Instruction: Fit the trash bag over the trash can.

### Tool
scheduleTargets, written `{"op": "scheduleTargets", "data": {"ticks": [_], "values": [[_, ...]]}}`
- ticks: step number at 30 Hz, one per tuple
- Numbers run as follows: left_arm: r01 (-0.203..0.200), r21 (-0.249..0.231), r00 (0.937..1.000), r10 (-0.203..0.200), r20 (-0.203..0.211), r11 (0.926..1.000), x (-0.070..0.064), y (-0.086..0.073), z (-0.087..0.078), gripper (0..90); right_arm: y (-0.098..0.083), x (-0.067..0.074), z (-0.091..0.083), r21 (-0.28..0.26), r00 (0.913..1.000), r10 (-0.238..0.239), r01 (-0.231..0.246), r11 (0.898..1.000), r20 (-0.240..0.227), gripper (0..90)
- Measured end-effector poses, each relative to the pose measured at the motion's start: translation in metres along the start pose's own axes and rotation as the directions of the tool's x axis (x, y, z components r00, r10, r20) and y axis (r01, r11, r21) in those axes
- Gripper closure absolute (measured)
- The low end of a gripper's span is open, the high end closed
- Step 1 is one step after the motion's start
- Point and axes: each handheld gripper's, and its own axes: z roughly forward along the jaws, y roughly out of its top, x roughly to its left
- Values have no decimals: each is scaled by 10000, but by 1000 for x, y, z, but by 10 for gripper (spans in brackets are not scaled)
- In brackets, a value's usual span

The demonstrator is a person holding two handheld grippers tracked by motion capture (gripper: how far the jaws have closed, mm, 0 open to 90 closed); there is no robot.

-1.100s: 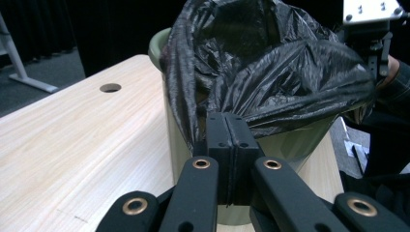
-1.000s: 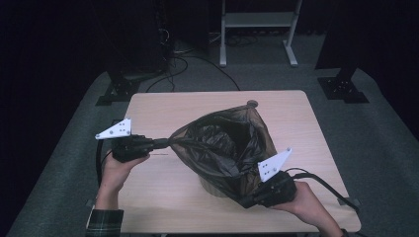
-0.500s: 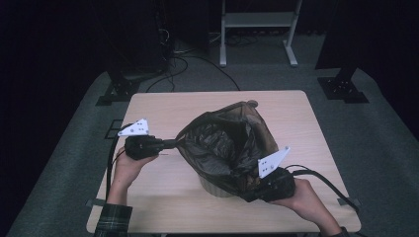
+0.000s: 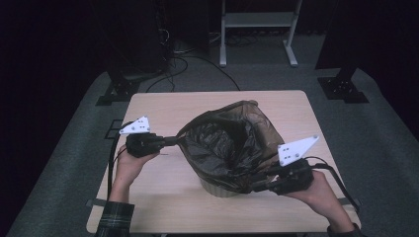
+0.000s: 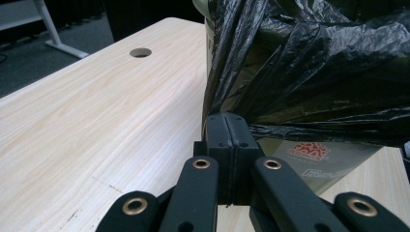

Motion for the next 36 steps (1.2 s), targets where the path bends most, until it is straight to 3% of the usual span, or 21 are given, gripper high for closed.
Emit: {"op": "scheduleTargets", "data": {"ticks": [6, 9, 16, 20, 25, 28, 30, 36], "values": [[-62, -21, 10000, 62, 48, 10000, -1, 1, 4, 895, 20, -6, -35, -1390, 9952, -148, 283, 9899, 970, 673], [-68, -66, 9999, 69, 106, 10000, -1, 1, 6, 895, 28, -12, -47, -1869, 9884, -66, 353, 9817, 1520, 656], [-134, 13, 9996, 134, 229, 9999, -2, 1, 11, 895, 47, -48, -57, -2305, 9517, 721, -15, 9731, 2984, 474], [-144, -25, 9995, 145, 285, 9999, -2, 1, 11, 895, 55, -70, -56, -2524, 9366, 1074, -211, 9674, 3336, 424], [-134, -97, 9994, 137, 331, 9999, -2, 1, 11, 895, 64, -94, -45, -2492, 9442, 1449, -702, 9659, 2957, 388], [-104, -192, 9992, 111, 380, 9998, -2, 1, 11, 895, 66, -104, -35, -2568, 9498, 1515, -797, 9632, 2739, 474], [-95, -240, 9989, 105, 447, 9997, -2, 1, 10, 895, 65, -108, -30, -2524, 9520, 1412, -711, 9650, 2717, 621], [90, -472, 9979, -59, 649, 9988, 1, -1, 12, 895, 63, -114, -23, -2362, 9485, 1352, -669, 9694, 2866, 889]]}}
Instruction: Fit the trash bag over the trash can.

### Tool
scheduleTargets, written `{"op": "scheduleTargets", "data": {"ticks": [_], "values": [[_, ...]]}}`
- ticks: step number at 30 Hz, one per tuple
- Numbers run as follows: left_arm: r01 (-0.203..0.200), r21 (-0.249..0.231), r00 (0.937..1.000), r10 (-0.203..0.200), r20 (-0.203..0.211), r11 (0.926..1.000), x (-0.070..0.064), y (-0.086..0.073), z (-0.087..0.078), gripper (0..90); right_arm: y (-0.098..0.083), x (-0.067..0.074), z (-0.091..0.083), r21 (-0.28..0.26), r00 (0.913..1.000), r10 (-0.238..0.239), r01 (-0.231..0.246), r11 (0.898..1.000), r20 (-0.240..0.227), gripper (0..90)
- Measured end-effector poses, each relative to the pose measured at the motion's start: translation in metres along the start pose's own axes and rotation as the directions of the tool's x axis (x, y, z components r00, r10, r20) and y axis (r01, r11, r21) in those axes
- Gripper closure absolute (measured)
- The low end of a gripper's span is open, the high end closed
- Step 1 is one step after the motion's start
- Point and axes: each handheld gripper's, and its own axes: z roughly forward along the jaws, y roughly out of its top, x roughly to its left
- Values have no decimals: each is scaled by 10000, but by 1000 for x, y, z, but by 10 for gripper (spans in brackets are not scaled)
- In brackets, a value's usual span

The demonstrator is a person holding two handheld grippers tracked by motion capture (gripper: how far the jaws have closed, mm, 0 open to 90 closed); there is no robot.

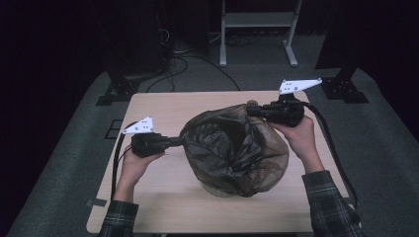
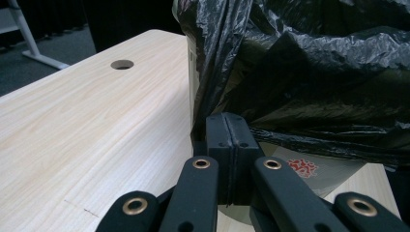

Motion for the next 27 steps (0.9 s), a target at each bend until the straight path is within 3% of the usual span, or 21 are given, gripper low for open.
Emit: {"op": "scheduleTargets", "data": {"ticks": [9, 15, 27], "values": [[-13, -76, 9992, 10, -392, 10000, 6, 3, 7, 895, -4, -20, 2, -107, 9952, 395, -387, 9992, 890, 900], [63, -130, 9977, -72, -680, 9999, 15, 6, 15, 895, -16, -37, 8, 24, 9835, 842, -857, 9963, 1602, 900], [-80, 818, 9969, 144, -771, 9966, 14, 0, 35, 895, -54, -53, 17, 974, 9651, 1294, -1548, 9831, 2278, 900]]}}
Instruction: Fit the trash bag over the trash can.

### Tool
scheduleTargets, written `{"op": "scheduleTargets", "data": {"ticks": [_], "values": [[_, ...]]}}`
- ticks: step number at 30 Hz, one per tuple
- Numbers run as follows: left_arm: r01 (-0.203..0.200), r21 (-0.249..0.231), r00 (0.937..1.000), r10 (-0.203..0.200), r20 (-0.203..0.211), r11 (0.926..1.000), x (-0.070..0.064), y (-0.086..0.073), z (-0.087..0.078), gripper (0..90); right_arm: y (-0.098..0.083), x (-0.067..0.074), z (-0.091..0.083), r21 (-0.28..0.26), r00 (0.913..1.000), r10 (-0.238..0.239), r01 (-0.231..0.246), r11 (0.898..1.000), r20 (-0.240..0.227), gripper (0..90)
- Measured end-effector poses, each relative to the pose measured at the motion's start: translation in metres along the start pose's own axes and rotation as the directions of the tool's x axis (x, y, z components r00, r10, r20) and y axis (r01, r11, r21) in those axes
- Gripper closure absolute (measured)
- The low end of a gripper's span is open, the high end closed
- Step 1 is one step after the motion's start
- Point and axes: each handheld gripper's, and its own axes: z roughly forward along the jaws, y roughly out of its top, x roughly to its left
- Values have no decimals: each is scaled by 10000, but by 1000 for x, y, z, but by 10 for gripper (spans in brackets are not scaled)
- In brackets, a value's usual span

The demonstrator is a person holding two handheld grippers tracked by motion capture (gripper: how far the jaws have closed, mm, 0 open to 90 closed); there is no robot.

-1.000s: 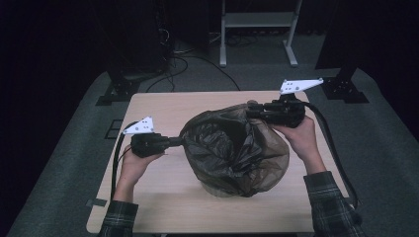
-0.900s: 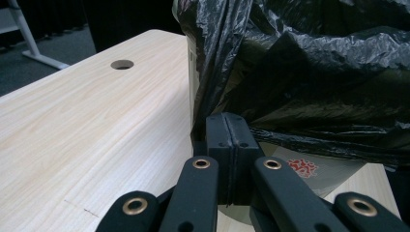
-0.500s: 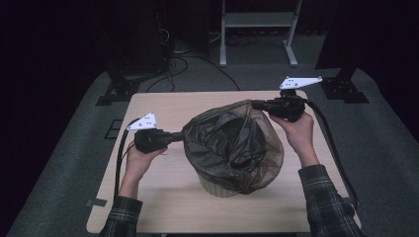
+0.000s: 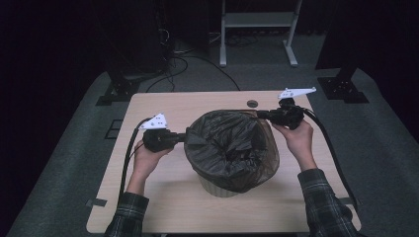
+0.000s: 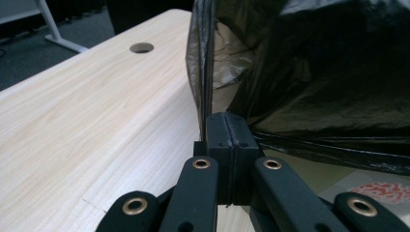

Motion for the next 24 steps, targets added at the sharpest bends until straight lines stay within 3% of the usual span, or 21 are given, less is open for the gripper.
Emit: {"op": "scheduleTargets", "data": {"ticks": [3, 5, 7, 11, 15, 18, 21, 24], "values": [[-68, 262, 9999, 71, -127, 9996, -2, -1, -1, 895, -9, -2, 2, 459, 9997, 57, -68, 9989, 246, 900], [-57, 113, 9999, 59, -98, 9999, -1, -2, -5, 894, -15, -4, 1, 506, 9998, 140, -147, 9986, 148, 898], [-32, 21, 9999, 32, -143, 10000, -1, -1, -10, 893, -17, -5, -5, 296, 9998, 192, -191, 9994, -15, 783], [-23, -237, 9999, 19, -165, 9997, -2, -1, -19, 892, -11, -3, -33, -506, 9999, 169, -168, 9986, 14, 685], [-11, -282, 9999, 7, -170, 9996, -3, -3, -23, 892, -8, 4, -60, -1125, 9978, 98, -171, 9935, -654, 579], [2, -281, 9999, -6, -170, 9996, -3, -4, -25, 889, -11, 19, -74, -1370, 9887, -323, 121, 9905, -1464, 495], [-30, -278, 9999, 26, -126, 9996, -5, -4, -25, 889, -17, 34, -79, -1308, 9789, -708, 461, 9903, -1917, 436], [-65, -251, 10000, 64, -66, 9997, -8, -5, -26, 889, -22, 43, -79, -1121, 9742, -625, 387, 9929, -2167, 406]]}}
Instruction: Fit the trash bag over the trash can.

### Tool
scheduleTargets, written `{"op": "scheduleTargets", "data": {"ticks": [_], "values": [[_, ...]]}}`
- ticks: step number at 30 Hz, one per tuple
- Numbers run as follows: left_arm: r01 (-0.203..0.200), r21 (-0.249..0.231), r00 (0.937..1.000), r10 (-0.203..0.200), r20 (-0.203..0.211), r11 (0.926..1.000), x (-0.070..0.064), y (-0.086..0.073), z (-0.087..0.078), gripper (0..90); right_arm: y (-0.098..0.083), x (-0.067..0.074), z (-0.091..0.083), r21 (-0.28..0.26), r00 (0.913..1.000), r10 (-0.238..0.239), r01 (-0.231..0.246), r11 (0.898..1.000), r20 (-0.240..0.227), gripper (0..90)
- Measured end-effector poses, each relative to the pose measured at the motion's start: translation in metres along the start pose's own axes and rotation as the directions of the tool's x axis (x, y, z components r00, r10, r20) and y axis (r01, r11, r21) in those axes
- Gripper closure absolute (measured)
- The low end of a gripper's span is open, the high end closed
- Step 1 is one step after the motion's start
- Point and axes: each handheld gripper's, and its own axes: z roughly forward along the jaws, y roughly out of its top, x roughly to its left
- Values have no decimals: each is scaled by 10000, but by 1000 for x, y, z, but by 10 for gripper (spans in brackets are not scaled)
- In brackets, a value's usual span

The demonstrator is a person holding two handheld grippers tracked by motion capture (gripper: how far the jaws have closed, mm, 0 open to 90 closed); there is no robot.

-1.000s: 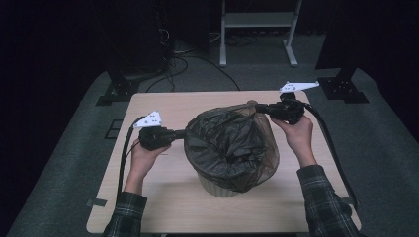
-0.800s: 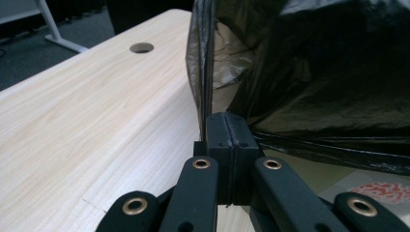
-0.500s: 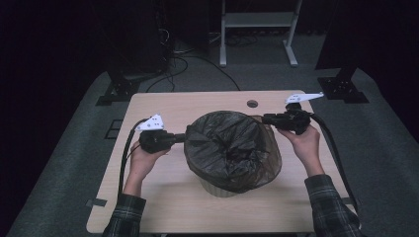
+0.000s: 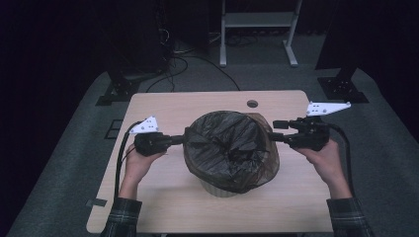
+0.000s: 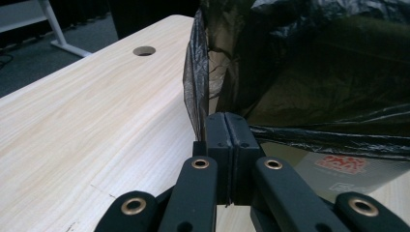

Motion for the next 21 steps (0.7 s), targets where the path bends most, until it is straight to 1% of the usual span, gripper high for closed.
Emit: {"op": "scheduleTargets", "data": {"ticks": [2, 3, 4, 5, 7, 9, 10, 12, 13, 14, 16, 17, 18, 19, 20, 21], "values": [[-2, -18, 10000, 2, 26, 10000, -2, 0, -1, 890, -3, 1, 4, 182, 9999, 155, -154, 9997, -36, 405], [-26, -22, 10000, 26, 32, 10000, -2, 0, -2, 890, -5, 1, 7, 304, 9997, 216, -214, 9993, -70, 419], [-26, -46, 10000, 26, 35, 10000, -2, -1, -2, 890, -7, 0, 8, 211, 9988, 401, -396, 9990, -266, 473], [1, -62, 10000, -1, 41, 10000, -3, -1, -3, 890, -8, -1, 9, 178, 9977, 480, -472, 9987, -488, 521], [24, -134, 10000, -23, 96, 9999, -2, -1, -4, 890, -10, -2, 9, 145, 9954, 541, -532, 9985, -796, 643], [52, -203, 9998, -49, 180, 9998, -2, -2, -5, 890, -12, -1, 9, 261, 9936, 544, -520, 9983, -993, 713], [47, -213, 9998, -42, 195, 9998, -2, -2, -4, 889, -13, -1, 10, 346, 9919, 528, -491, 9982, -1154, 771], [29, -187, 9998, -25, 183, 9998, -2, -2, -4, 890, -13, 3, 10, 416, 9932, 230, -183, 9990, -1144, 877], [22, -190, 9998, -18, 185, 9998, -2, -2, -4, 890, -14, 5, 10, 418, 9933, 73, -25, 9991, -1150, 900], [22, -169, 9998, -19, 189, 9999, -2, -2, -4, 890, -14, 6, 10, 422, 9945, -67, 112, 9990, -1046, 900], [31, -188, 9998, -27, 197, 9998, -2, -2, -4, 890, -15, 7, 9, 498, 9958, -144, 189, 9986, -899, 900], [35, -194, 9998, -32, 192, 9998, -2, -2, -4, 890, -16, 7, 8, 431, 9958, -170, 209, 9989, -896, 900], [40, -201, 9998, -37, 190, 9998, -2, -2, -4, 890, -17, 8, 6, 380, 9952, -202, 239, 9990, -959, 859], [52, -200, 9998, -48, 187, 9998, -2, -3, -4, 890, -18, 9, 4, 243, 9952, -298, 322, 9992, -933, 739], [54, -184, 9998, -50, 190, 9998, -2, -3, -4, 890, -19, 9, 2, 182, 9953, -262, 280, 9994, -931, 668], [53, -182, 9998, -50, 190, 9998, -2, -3, -4, 889, -20, 10, 1, 158, 9941, -224, 242, 9996, -1065, 611]]}}
